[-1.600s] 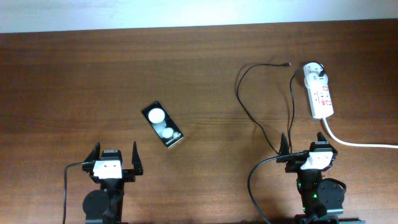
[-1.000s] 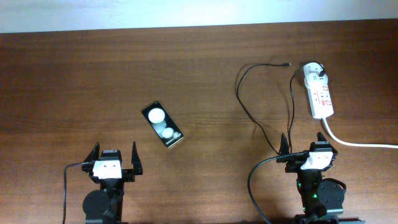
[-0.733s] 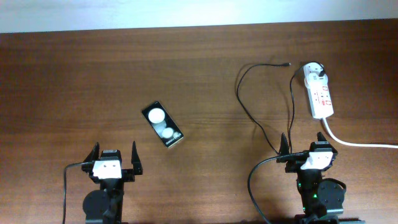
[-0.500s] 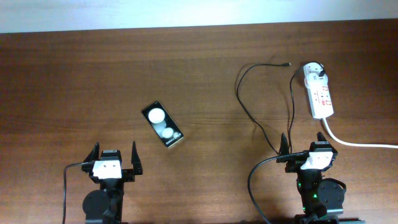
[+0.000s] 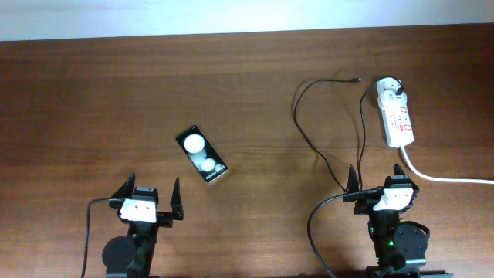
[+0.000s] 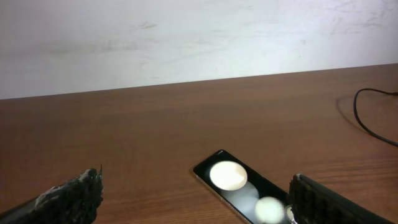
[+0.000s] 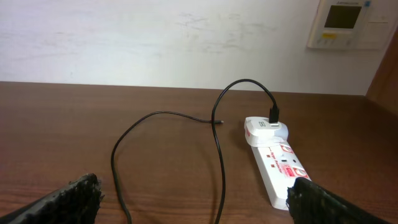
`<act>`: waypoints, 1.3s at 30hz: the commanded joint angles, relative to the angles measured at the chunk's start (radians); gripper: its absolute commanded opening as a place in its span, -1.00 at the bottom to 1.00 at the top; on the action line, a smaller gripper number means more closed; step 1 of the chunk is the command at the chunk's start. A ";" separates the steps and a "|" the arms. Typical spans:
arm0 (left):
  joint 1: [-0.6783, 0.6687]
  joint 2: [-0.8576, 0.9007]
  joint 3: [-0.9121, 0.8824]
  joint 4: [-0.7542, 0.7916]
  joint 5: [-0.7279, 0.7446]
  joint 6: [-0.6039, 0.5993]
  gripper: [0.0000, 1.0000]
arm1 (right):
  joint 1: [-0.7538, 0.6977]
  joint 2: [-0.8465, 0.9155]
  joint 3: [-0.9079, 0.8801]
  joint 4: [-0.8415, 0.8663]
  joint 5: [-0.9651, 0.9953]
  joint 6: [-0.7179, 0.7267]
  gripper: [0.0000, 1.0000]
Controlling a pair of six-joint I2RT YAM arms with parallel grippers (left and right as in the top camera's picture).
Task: Plug charger to phone and switch on socket
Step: 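Reach the left gripper to the black phone and grasp it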
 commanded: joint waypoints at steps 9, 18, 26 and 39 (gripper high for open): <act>0.006 0.207 0.249 -0.083 0.024 0.000 0.98 | 0.010 -0.005 -0.005 -0.009 -0.009 -0.003 0.97; 0.006 0.736 0.907 -0.616 0.256 -0.056 0.98 | 0.010 -0.005 -0.005 -0.008 -0.009 -0.003 0.97; 0.006 0.823 0.922 -0.734 0.554 -0.124 0.98 | 0.010 -0.005 -0.005 -0.008 -0.009 -0.003 0.97; -0.045 1.328 1.357 -0.970 0.134 -0.514 0.98 | 0.010 -0.005 -0.005 -0.009 -0.009 -0.003 0.97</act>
